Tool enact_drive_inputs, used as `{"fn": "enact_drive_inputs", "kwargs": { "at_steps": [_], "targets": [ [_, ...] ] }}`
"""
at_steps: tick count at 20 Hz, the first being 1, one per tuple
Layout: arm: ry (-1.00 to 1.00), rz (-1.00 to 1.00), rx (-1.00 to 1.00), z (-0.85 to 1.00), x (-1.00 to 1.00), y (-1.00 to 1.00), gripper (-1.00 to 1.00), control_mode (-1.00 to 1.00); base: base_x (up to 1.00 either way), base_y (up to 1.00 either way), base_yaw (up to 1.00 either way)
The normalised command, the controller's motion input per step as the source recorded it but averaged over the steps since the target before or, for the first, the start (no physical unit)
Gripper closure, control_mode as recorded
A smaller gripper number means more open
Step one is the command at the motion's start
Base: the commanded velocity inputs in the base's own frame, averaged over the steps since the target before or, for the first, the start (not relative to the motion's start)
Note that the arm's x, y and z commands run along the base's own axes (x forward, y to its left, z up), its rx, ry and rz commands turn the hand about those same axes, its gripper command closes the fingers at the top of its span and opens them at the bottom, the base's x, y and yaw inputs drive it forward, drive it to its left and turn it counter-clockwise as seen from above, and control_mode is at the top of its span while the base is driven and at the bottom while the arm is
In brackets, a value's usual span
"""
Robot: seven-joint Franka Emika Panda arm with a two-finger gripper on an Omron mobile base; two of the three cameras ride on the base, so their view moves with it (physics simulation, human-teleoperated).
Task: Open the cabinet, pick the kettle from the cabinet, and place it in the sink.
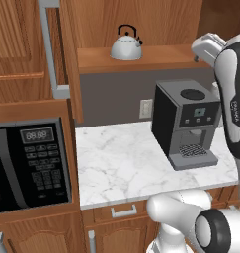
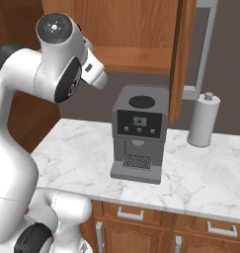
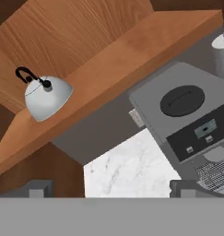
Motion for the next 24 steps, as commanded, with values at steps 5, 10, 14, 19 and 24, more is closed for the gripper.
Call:
{"fn": "enact_drive_inputs", "kwargs": {
  "at_steps": [5, 10, 14, 19, 24],
  "targets": [
    [0.0, 0.41, -0.01, 0.11, 0.09, 0.32, -1.0, -1.0, 0.0, 0.0, 0.0],
    [-0.09, 0.36, -0.05, 0.03, 0.13, 0.27, -1.0, -1.0, 0.0, 0.0, 0.0],
    [-0.27, 0.31, -0.06, 0.0, 0.14, 0.23, -1.0, -1.0, 0.0, 0.0, 0.0],
    [-0.3, 0.22, -0.04, 0.0, 0.17, 0.2, -1.0, -1.0, 0.0, 0.0, 0.0],
    [-0.18, 0.14, 0.0, 0.03, 0.19, 0.23, -1.0, -1.0, 0.0, 0.0, 0.0]
  ]
}}
